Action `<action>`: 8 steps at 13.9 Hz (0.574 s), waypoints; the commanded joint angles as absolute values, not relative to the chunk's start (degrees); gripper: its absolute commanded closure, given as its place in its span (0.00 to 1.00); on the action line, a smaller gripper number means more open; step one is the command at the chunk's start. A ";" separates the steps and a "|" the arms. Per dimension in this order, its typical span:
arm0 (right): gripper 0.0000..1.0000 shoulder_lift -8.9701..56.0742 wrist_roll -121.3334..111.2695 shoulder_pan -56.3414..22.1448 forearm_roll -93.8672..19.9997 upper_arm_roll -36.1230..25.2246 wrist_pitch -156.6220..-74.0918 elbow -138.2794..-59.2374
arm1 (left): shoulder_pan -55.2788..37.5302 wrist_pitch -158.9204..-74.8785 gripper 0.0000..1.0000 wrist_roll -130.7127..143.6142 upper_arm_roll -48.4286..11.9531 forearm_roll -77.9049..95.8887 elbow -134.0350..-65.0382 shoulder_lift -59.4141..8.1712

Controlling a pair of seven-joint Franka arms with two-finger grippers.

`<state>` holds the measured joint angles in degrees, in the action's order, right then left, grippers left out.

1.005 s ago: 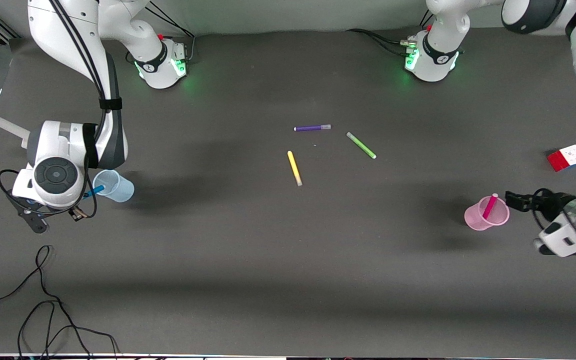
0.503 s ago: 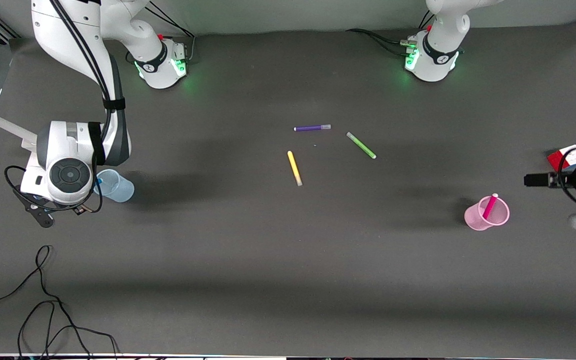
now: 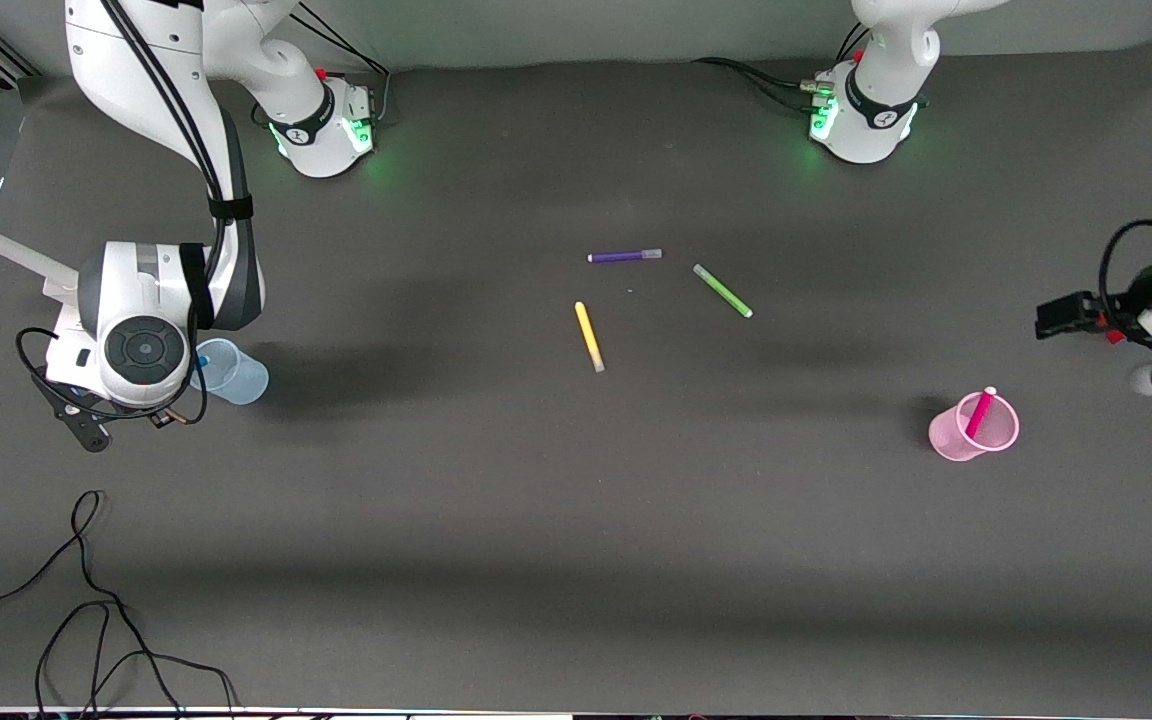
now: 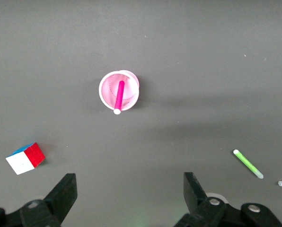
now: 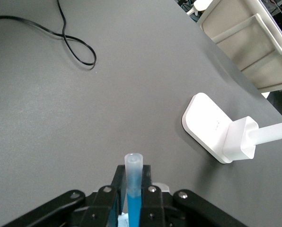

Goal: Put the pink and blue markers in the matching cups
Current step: 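Lower the blue marker into the blue cup while the left gripper withdraws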

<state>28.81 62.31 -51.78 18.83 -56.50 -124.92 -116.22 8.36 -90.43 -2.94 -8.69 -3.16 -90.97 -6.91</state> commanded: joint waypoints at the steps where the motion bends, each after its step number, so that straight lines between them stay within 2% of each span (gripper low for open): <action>1: 1.00 28.21 66.35 -52.91 20.83 -56.95 -126.29 -117.33 | -1.99 -92.11 0.00 -2.11 0.50 -1.41 -94.75 -2.91; 6: 1.00 28.65 67.24 -52.91 20.83 -56.87 -126.30 -117.33 | -3.16 -90.45 0.00 -2.37 1.05 -0.88 -94.31 -1.58; 7: 0.96 28.65 67.15 -53.26 20.83 -56.87 -126.30 -117.33 | -3.08 -90.27 0.00 -2.63 1.14 -0.88 -94.13 -1.58; 8: 0.81 28.65 67.24 -53.26 20.83 -56.87 -126.30 -117.33 | -3.08 -90.35 0.00 -2.64 1.14 -0.88 -94.13 -1.58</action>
<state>28.95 64.85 -52.06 18.89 -56.37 -125.35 -116.37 -2.12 -90.47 -2.61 0.04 -1.40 -92.53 -3.33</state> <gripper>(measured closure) 0.833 0.000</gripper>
